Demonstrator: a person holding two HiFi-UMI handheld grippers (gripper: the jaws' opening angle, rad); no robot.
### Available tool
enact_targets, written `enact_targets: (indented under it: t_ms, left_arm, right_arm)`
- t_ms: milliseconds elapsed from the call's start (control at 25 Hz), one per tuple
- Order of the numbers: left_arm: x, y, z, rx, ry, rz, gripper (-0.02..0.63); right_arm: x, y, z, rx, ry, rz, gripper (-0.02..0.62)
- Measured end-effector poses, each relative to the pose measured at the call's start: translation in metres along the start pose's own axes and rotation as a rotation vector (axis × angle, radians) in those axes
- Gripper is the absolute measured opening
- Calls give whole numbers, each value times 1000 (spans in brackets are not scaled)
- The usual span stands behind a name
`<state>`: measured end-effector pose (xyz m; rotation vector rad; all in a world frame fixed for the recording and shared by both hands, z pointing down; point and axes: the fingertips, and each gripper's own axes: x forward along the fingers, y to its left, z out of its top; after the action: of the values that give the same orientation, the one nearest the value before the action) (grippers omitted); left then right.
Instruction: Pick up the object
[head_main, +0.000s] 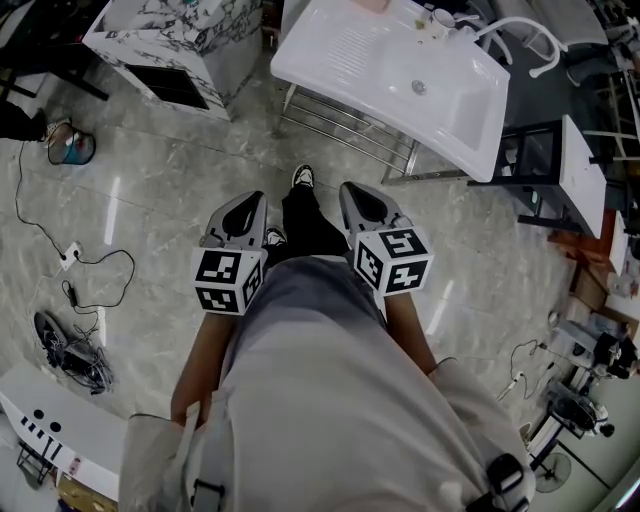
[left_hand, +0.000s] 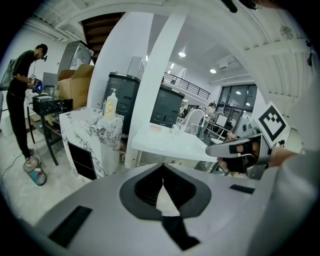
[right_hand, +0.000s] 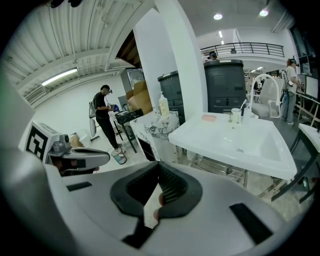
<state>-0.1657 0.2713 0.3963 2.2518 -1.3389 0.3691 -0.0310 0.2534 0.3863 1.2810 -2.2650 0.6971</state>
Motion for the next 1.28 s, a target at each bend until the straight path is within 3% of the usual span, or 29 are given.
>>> enact_targets:
  t_ms: [400, 1280]
  left_arm:
    - [34, 19, 29, 11, 3, -3, 2]
    - [163, 53, 119, 44, 24, 0, 2]
  right_arm:
    - [33, -21, 32, -4, -12, 0, 11]
    - [124, -118, 129, 35, -32, 16, 11]
